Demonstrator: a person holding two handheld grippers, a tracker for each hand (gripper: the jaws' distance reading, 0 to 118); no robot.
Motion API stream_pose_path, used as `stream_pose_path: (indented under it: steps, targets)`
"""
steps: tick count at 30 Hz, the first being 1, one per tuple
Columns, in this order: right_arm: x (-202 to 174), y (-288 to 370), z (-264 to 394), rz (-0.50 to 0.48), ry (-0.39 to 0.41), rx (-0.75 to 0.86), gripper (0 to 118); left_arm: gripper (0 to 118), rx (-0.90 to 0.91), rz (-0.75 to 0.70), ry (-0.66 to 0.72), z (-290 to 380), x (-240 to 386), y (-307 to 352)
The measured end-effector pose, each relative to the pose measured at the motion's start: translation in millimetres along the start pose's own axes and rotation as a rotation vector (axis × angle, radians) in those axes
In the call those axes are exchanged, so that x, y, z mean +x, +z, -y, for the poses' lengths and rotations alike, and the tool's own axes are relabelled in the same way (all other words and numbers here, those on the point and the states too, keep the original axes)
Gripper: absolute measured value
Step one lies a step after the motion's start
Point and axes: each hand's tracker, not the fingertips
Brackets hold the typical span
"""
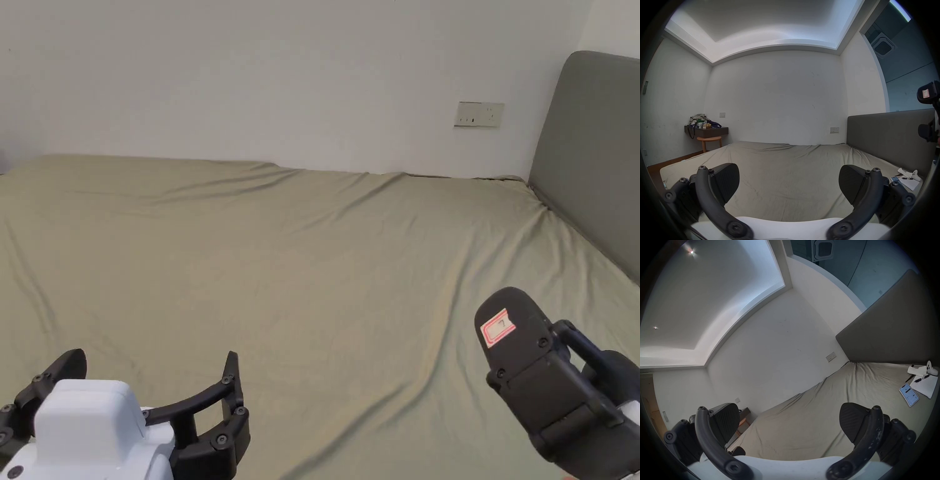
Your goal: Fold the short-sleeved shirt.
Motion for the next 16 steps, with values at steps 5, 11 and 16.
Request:
stream_pose_path:
  steps: [5, 11, 16]
  targets:
    - [3.7, 0.2, 0.8, 0.009, -0.035, -0.011, 118, 118, -0.005, -0.002, 0.006, -0.3, -0.6, -0.8]
    - [14.8, -5.0, 4.8, -0.003, -0.027, -0.03, 118, 118, -0.018, -0.005, 0.011, 0.9, -0.1, -2.3]
    - [24.7, -9.6, 16.5, -0.022, 0.101, -0.053, 118, 118, -0.023, -0.004, 0.013, 1.9, 0.9, -2.9]
